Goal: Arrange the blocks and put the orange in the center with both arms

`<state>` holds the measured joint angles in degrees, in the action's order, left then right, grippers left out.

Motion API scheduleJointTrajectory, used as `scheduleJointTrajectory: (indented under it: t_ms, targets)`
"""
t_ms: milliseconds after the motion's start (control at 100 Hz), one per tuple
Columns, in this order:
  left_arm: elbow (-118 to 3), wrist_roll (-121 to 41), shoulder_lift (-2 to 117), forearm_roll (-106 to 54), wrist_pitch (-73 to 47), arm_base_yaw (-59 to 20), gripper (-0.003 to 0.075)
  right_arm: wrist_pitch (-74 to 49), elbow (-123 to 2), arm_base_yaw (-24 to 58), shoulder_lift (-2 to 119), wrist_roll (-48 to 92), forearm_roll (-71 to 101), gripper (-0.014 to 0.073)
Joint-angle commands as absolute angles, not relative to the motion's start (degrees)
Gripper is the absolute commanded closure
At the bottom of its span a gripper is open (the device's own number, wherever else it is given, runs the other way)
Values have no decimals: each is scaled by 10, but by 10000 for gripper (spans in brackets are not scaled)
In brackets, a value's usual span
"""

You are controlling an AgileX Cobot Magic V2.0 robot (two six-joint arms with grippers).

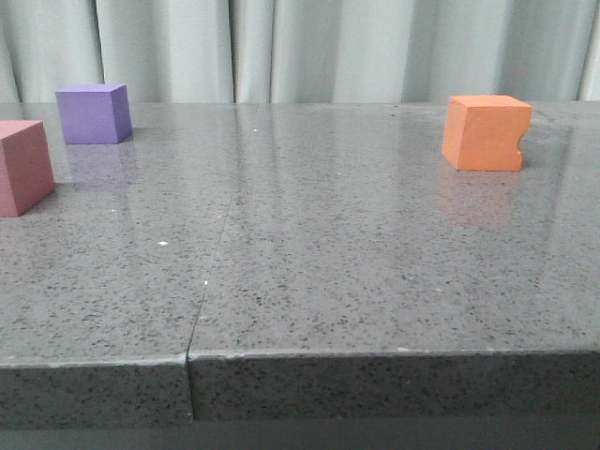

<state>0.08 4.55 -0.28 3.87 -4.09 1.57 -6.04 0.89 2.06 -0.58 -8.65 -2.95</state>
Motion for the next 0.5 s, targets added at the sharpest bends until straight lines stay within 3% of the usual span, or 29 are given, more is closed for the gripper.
scheduleJointTrajectory:
  t_ms: [0,490]
  targets:
    - [23,47,-19,34,6,16,741,-47,-32,17,-7,-84,-15,662]
    - [23,47,-19,34,6,16,741,-172,-247,17,190,-84,-13,661]
